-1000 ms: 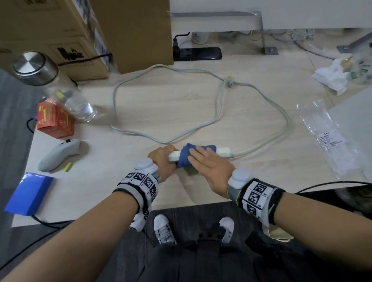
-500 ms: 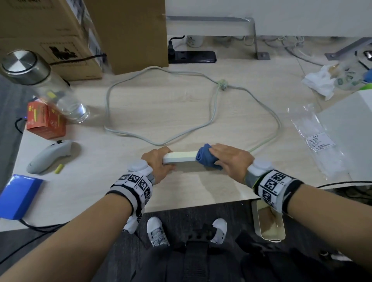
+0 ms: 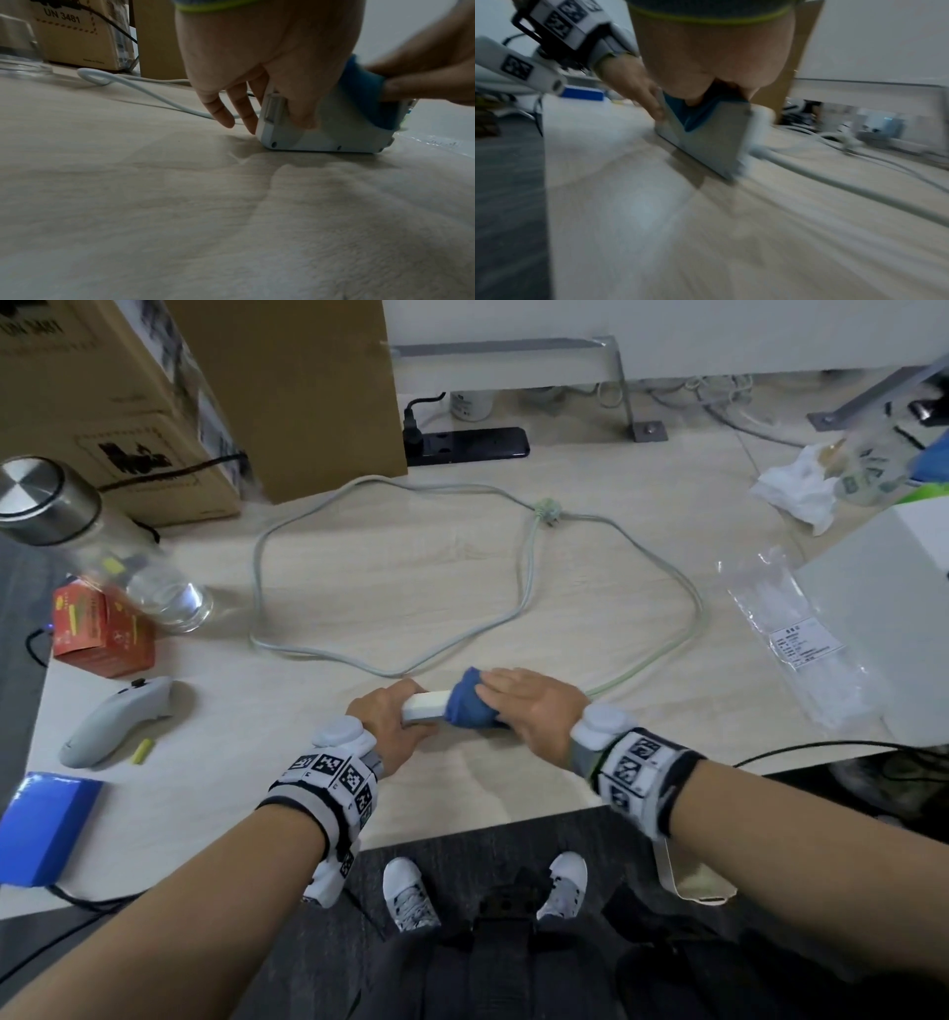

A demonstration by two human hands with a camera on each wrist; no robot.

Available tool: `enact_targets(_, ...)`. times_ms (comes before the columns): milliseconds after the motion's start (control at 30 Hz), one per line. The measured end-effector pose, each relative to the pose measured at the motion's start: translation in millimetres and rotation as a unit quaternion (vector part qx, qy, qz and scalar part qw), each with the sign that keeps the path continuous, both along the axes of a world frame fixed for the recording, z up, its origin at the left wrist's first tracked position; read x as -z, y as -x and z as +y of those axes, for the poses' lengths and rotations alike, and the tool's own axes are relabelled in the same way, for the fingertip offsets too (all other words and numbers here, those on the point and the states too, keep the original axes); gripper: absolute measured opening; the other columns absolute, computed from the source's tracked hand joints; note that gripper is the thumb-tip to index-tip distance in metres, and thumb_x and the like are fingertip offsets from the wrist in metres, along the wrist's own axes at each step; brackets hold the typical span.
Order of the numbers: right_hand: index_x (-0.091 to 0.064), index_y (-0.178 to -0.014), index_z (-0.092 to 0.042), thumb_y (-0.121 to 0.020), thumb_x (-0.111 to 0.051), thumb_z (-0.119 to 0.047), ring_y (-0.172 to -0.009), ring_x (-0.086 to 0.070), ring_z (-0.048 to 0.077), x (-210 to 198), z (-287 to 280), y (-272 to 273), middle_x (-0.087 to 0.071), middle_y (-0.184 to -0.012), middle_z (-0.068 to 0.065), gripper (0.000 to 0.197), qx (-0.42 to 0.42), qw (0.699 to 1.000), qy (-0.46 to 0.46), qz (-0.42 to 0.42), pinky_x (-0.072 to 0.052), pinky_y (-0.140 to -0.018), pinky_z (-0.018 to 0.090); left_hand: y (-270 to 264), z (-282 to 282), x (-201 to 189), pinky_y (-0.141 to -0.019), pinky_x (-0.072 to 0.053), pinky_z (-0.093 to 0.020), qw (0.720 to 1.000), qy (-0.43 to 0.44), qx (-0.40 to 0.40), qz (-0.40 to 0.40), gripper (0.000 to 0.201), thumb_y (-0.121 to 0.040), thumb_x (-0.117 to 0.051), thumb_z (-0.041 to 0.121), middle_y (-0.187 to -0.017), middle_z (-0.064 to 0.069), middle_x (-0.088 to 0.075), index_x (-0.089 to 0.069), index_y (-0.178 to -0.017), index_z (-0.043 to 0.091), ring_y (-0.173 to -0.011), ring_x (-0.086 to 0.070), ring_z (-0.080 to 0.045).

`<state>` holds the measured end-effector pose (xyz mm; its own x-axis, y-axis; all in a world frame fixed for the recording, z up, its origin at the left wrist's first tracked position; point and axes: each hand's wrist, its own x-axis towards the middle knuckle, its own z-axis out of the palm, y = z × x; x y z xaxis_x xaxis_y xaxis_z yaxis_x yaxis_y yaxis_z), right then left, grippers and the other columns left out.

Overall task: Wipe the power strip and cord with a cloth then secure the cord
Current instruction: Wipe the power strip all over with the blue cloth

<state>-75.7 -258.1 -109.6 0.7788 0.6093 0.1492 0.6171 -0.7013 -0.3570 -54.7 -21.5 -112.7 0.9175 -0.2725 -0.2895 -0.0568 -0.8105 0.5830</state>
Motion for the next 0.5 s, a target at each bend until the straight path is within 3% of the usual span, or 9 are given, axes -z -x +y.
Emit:
enact_targets(100, -0.068, -0.108, 0.003, -0.062, -0.076, 0.007, -0.093, -0.067, 0.040, -3, -56, 10, -0.067, -0.110, 0.023, 0.047, 0.047, 0.999, 0.006, -0.027, -0.051, -0.076, 0.053, 1, 0, -1, -0.073, -0.052, -0.035, 1.000, -0.004, 0.004, 0.001, 0.033, -0.076, -0.074, 0.035, -0.091, -0.002, -0.068, -0.060, -0.104, 0.025, -0.081, -0.062, -0.026)
enact_targets(233, -0.073, -0.095, 0.002, -0.036, -0.089, 0.016, -0.082, -0.071, 0.036, -11, -62, 9, -0.072, -0.098, 0.019, 0.063, 0.083, 0.996, 0.025, -0.007, -0.055, -0.062, 0.048, 2, -1, -1, -0.073, -0.051, -0.035, 1.000, 0.001, -0.002, -0.005, 0.033, -0.076, -0.075, 0.034, -0.091, -0.003, -0.068, -0.060, -0.104, 0.024, -0.081, -0.062, -0.026)
enact_targets(433, -0.071, -0.091, 0.006, -0.047, -0.085, 0.012, -0.084, -0.069, 0.041, -19, 7, 13, -0.070, -0.098, 0.024, 0.047, 0.040, 0.999, 0.004, 0.001, -0.054, -0.064, 0.054, 6, -1, 0, -0.073, -0.052, -0.037, 1.000, 0.007, -0.015, 0.015, 0.028, -0.078, -0.073, 0.032, -0.090, -0.004, -0.067, -0.060, -0.103, 0.027, -0.080, -0.061, -0.026)
enact_targets(500, -0.069, -0.092, 0.009, -0.057, -0.075, 0.013, -0.089, -0.067, 0.044, -24, 41, 9, -0.068, -0.100, 0.028, 0.036, 0.019, 0.999, 0.011, 0.036, -0.054, -0.073, 0.052, 5, -1, 1, -0.071, -0.051, -0.037, 0.999, -0.007, -0.017, 0.027, 0.026, -0.080, -0.069, 0.029, -0.089, -0.006, -0.066, -0.059, -0.104, 0.024, -0.079, -0.061, -0.029)
